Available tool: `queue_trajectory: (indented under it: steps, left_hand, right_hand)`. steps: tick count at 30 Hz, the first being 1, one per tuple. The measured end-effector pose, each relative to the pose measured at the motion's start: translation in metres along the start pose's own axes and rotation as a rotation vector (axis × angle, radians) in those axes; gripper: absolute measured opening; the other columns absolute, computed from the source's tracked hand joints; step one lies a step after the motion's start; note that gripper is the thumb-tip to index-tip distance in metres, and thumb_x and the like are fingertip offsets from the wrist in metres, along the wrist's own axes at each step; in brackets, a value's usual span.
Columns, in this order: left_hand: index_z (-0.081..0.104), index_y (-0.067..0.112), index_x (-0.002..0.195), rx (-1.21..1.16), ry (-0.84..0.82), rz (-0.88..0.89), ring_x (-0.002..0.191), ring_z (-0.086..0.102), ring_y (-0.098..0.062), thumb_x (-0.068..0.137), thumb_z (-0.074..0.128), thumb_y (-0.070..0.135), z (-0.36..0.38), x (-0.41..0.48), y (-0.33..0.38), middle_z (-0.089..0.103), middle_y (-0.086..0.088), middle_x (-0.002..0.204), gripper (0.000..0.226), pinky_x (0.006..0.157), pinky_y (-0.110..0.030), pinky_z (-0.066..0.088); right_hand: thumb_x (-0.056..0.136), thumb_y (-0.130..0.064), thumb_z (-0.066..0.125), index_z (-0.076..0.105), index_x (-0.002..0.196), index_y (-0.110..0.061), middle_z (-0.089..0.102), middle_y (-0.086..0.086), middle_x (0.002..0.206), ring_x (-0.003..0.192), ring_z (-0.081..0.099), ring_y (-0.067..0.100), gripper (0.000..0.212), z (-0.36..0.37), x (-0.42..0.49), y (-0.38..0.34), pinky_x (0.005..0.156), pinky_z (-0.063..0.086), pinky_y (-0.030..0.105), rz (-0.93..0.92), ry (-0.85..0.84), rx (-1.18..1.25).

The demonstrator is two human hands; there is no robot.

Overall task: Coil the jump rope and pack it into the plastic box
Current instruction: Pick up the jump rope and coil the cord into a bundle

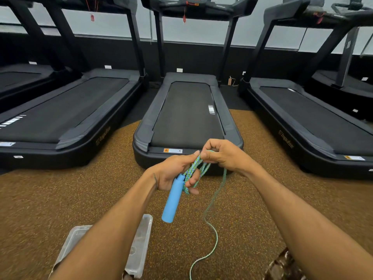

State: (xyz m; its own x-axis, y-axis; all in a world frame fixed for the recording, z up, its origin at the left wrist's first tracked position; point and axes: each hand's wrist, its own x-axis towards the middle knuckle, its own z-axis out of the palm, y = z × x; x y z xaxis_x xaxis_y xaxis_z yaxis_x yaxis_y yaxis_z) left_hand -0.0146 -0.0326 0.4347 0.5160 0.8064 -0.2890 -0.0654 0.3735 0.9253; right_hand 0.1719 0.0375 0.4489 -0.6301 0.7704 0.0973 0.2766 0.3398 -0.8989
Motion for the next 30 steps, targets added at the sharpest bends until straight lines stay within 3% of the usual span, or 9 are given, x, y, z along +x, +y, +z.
queue_trajectory:
  steps: [3, 5, 7, 12, 17, 19, 24, 27, 30]
  left_hand:
    - [0.048, 0.013, 0.138, -0.018, -0.037, -0.013, 0.043, 0.046, -0.014, 0.1, 0.038, 0.053, -0.002, -0.002, 0.001, 0.051, -0.009, 0.055, 0.056, 0.072, -0.043, 0.06]
    - [0.056, 0.018, 0.132, -0.015, -0.064, -0.003, 0.044, 0.044, -0.013, 0.099, 0.041, 0.053, -0.003, -0.003, 0.001, 0.049, -0.007, 0.056, 0.05, 0.077, -0.046, 0.06]
    - [0.063, 0.023, 0.122, -0.026, -0.061, 0.012, 0.045, 0.043, -0.012, 0.098, 0.043, 0.052, -0.002, -0.004, 0.0, 0.047, -0.006, 0.056, 0.043, 0.08, -0.048, 0.058]
    - [0.056, 0.031, 0.14, 0.006, -0.051, 0.098, 0.05, 0.043, -0.01, 0.104, 0.034, 0.05, 0.002, -0.004, -0.002, 0.043, -0.004, 0.061, 0.046, 0.08, -0.045, 0.058]
    - [0.059, 0.023, 0.136, -0.076, 0.003, 0.162, 0.057, 0.053, -0.015, 0.101, 0.043, 0.048, -0.003, -0.001, -0.006, 0.055, -0.008, 0.072, 0.046, 0.085, -0.052, 0.054]
    - [0.063, 0.027, 0.132, -0.104, 0.003, 0.185, 0.061, 0.058, -0.016, 0.101, 0.043, 0.046, -0.001, 0.0, -0.006, 0.057, -0.007, 0.074, 0.041, 0.085, -0.051, 0.054]
    - [0.057, 0.025, 0.139, -0.141, 0.032, 0.247, 0.068, 0.058, -0.022, 0.106, 0.037, 0.041, 0.005, 0.001, -0.004, 0.051, -0.008, 0.072, 0.041, 0.08, -0.046, 0.053]
    - [0.055, 0.026, 0.14, -0.176, 0.078, 0.298, 0.072, 0.059, -0.024, 0.106, 0.038, 0.041, 0.006, 0.003, -0.001, 0.054, -0.01, 0.075, 0.041, 0.079, -0.045, 0.053]
    - [0.055, 0.032, 0.14, -0.198, 0.113, 0.344, 0.081, 0.065, -0.027, 0.105, 0.039, 0.042, 0.004, 0.005, 0.003, 0.063, -0.01, 0.082, 0.04, 0.086, -0.047, 0.05]
  right_hand:
    - [0.082, -0.04, 0.07, 0.057, 0.089, -0.009, 0.054, 0.001, 0.059, 0.053, 0.037, 0.012, 0.034, 0.005, -0.002, 0.003, 0.048, 0.024, 0.026, 0.018, -0.067, 0.125]
    - [0.083, -0.045, 0.067, 0.055, 0.087, -0.013, 0.052, -0.002, 0.058, 0.051, 0.033, 0.008, 0.034, 0.006, -0.002, 0.003, 0.046, 0.02, 0.024, 0.048, -0.057, 0.175]
    - [0.087, -0.047, 0.061, 0.054, 0.084, -0.017, 0.05, -0.006, 0.056, 0.048, 0.034, 0.004, 0.031, 0.007, -0.002, 0.002, 0.045, 0.023, 0.018, 0.07, -0.019, 0.269]
    - [0.101, -0.047, 0.045, 0.066, 0.1, -0.013, 0.052, -0.006, 0.059, 0.048, 0.036, 0.007, 0.04, 0.011, -0.004, 0.017, 0.05, 0.03, 0.023, 0.111, 0.106, 0.41]
    - [0.097, -0.04, 0.05, 0.076, 0.098, -0.031, 0.06, 0.002, 0.079, 0.056, 0.041, 0.009, 0.027, 0.023, -0.014, 0.033, 0.054, 0.035, 0.024, 0.057, 0.115, 0.393]
    - [0.098, -0.039, 0.051, 0.073, 0.1, -0.027, 0.064, 0.01, 0.086, 0.063, 0.047, 0.013, 0.025, 0.029, -0.016, 0.036, 0.059, 0.039, 0.025, 0.062, 0.103, 0.404]
    - [0.104, -0.039, 0.046, 0.066, 0.095, -0.016, 0.062, 0.006, 0.081, 0.077, 0.048, 0.027, 0.032, 0.041, -0.02, 0.044, 0.076, 0.038, 0.042, 0.104, 0.05, 0.37]
    - [0.106, -0.03, 0.044, 0.066, 0.086, -0.027, 0.057, -0.005, 0.075, 0.069, 0.046, 0.015, 0.03, 0.049, -0.026, 0.047, 0.071, 0.038, 0.033, 0.142, 0.024, 0.436]
    - [0.105, -0.025, 0.048, 0.067, 0.102, -0.02, 0.061, -0.001, 0.076, 0.068, 0.054, 0.012, 0.02, 0.057, -0.032, 0.05, 0.068, 0.047, 0.027, 0.213, 0.049, 0.374]
